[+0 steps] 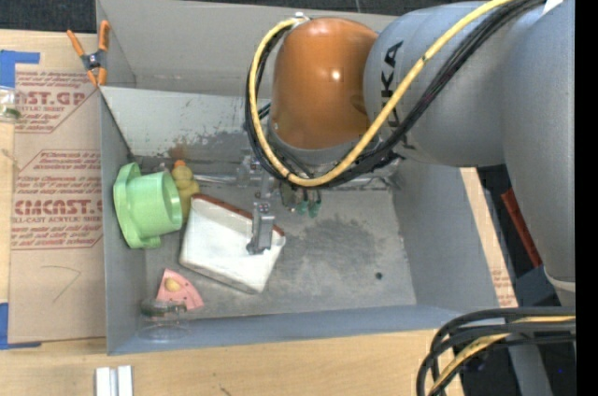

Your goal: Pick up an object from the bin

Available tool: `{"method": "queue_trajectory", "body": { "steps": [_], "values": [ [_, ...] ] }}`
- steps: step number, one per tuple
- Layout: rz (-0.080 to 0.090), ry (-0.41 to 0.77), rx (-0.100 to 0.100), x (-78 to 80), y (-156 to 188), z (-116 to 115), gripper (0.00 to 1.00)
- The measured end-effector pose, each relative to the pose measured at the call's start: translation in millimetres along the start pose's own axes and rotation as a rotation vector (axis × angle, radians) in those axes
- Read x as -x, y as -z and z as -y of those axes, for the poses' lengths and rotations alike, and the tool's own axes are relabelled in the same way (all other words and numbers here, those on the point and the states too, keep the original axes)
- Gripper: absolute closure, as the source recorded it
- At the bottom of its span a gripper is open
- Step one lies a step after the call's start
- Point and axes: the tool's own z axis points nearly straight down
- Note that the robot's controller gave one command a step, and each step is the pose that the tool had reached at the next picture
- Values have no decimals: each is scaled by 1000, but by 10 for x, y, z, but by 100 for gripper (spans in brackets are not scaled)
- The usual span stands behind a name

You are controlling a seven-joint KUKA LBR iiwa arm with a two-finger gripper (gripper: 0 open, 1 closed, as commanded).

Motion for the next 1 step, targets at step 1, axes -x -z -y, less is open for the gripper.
{"method": "queue_trajectory", "body": {
  "steps": [1],
  "values": [
    [8, -1, 1, 17, 49, 8, 0]
  ]
}}
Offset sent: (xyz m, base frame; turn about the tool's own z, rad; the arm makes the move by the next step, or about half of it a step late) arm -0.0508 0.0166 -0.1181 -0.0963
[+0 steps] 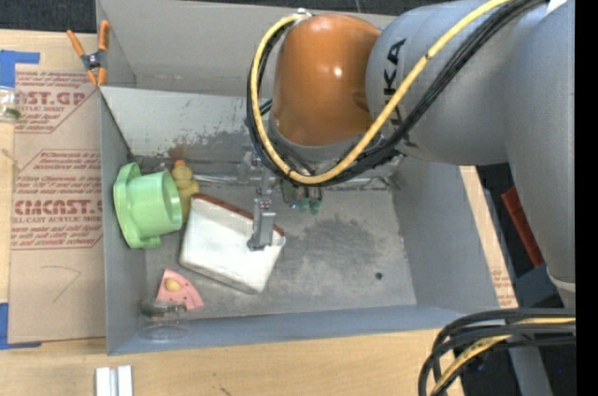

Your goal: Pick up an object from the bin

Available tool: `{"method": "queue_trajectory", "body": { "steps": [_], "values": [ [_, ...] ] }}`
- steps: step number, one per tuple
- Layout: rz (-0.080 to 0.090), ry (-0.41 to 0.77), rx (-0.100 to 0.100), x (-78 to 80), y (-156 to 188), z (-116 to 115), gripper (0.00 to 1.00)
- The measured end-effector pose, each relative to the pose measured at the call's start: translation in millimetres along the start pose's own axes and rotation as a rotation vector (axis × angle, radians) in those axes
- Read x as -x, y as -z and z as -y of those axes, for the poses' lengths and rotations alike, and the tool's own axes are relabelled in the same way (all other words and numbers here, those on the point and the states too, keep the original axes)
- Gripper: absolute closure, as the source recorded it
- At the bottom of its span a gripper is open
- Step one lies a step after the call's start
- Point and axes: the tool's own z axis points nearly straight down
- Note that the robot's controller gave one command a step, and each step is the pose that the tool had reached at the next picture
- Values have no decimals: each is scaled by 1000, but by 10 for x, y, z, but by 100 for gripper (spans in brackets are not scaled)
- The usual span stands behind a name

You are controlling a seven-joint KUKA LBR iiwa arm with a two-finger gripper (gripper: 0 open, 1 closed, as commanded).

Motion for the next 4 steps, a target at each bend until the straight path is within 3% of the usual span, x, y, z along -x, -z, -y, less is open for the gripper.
{"method": "queue_trajectory", "body": {
  "steps": [1, 2, 3, 4],
  "values": [
    [4, 39, 1, -201, -487, -69, 0],
    [-1, -86, 1, -442, -1122, -203, 0],
    [1, 63, -2, -499, -1272, -186, 0],
    [1, -95, 2, -587, -1244, -223, 0]
  ]
}}
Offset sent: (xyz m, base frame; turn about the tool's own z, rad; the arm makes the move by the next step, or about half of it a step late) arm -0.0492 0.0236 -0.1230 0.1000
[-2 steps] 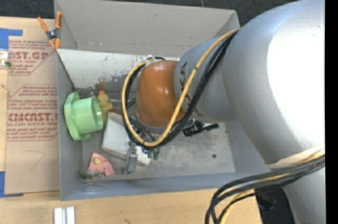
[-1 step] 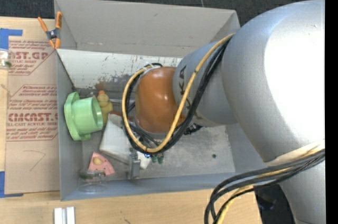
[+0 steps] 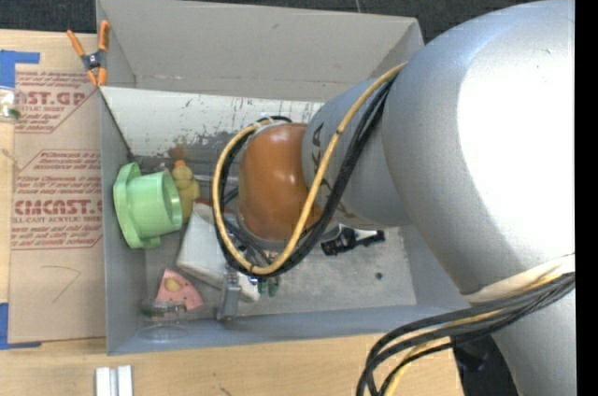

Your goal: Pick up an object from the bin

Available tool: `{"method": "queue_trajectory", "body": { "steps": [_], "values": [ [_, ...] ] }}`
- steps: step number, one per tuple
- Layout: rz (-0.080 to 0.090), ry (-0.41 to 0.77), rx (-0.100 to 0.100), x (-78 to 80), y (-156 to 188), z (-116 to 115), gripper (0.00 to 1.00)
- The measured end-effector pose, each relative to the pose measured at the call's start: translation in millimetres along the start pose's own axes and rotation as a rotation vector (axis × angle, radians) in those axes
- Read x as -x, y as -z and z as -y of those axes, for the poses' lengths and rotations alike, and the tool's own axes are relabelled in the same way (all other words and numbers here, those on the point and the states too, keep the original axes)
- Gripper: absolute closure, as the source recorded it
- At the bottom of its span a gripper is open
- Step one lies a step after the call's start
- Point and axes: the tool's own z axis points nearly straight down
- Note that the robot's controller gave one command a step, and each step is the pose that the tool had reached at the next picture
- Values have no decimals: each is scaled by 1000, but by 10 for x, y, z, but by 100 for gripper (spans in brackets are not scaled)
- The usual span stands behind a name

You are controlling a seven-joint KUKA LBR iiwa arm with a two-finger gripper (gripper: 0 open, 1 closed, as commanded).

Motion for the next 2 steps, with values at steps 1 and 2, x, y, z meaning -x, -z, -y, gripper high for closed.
{"method": "queue_trajectory", "body": {
  "steps": [1, 2],
  "values": [
    [7, 151, -5, 126, 1, 48, 100],
    [7, 149, -5, 125, 2, 47, 100]
  ]
}}
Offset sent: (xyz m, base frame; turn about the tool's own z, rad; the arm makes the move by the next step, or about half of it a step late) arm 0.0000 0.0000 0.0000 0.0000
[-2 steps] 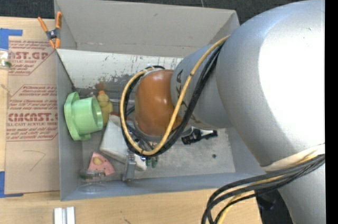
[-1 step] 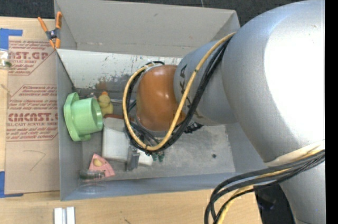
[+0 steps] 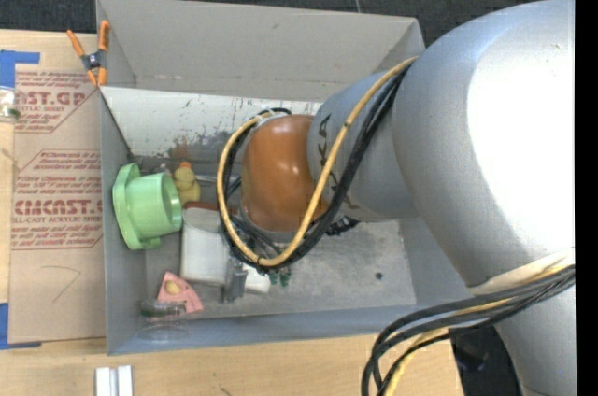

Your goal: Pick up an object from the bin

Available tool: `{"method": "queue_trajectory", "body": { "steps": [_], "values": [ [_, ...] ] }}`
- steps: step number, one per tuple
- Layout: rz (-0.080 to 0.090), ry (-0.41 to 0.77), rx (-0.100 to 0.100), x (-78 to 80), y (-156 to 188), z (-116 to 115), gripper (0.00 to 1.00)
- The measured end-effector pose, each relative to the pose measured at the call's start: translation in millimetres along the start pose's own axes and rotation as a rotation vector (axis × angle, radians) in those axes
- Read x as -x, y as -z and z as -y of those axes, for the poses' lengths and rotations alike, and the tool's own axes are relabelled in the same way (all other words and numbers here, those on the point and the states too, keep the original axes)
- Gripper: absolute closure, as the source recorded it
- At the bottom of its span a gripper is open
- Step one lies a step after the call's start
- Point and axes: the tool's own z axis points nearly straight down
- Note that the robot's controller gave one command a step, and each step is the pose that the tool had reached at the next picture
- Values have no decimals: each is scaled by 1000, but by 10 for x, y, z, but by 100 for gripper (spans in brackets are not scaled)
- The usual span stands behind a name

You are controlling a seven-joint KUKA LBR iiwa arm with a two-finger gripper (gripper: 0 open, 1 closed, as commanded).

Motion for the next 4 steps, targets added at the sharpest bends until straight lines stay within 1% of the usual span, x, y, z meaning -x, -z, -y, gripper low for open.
{"method": "queue_trajectory", "body": {
  "steps": [1, 2, 3, 4],
  "values": [
    [-1, 0, -1, -8, 40, 5, 100],
    [-9, 2, -1, -27, 169, 1, 100],
    [-8, 3, -1, -26, 379, -3, 100],
    [-3, 4, 0, -11, 508, -7, 100]
  ]
}}
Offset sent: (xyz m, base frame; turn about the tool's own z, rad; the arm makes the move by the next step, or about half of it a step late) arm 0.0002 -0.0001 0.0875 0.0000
